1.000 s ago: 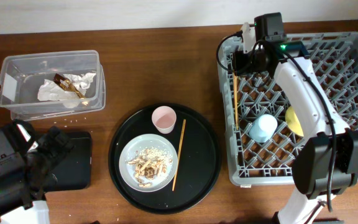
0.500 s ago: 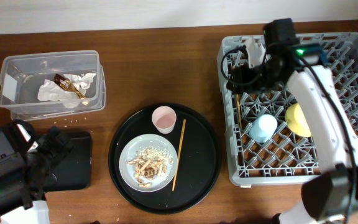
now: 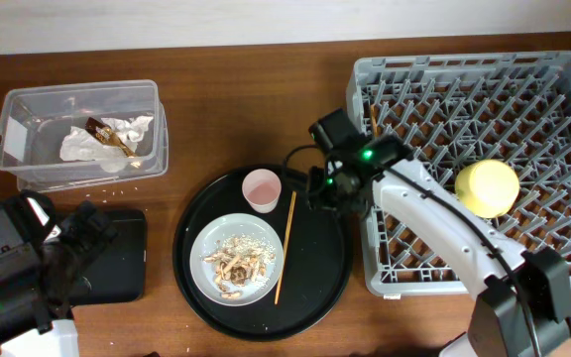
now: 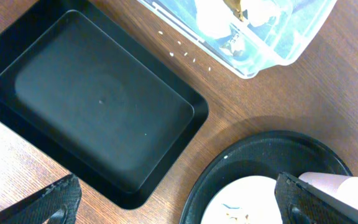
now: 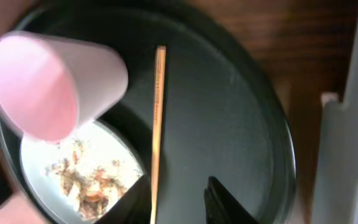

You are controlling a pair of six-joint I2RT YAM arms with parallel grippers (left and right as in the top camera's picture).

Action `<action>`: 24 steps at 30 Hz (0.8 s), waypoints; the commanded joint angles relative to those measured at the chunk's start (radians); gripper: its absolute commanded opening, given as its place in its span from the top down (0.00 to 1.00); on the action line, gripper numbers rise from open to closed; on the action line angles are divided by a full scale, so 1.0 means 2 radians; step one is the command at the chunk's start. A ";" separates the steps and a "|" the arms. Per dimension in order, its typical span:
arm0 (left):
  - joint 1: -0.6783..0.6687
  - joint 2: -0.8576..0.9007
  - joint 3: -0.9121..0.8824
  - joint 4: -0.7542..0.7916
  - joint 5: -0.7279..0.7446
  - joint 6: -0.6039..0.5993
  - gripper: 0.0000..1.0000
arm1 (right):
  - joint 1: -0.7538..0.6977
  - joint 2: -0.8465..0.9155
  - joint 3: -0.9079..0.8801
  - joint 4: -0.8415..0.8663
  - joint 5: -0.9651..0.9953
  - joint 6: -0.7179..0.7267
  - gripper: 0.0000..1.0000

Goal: Sort waste into correct bins and load items into the dishwasher rack
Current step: 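Move the right gripper to the pink cup on the tray and grasp it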

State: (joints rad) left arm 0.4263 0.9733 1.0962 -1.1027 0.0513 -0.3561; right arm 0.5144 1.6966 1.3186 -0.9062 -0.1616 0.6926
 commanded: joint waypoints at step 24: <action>0.002 0.000 0.007 0.000 -0.004 0.001 0.01 | 0.122 0.033 0.149 0.070 0.084 -0.146 0.48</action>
State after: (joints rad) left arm 0.4263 0.9733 1.0962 -1.1030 0.0513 -0.3561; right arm 0.7273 1.7145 1.5993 -0.7841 -0.0372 0.4175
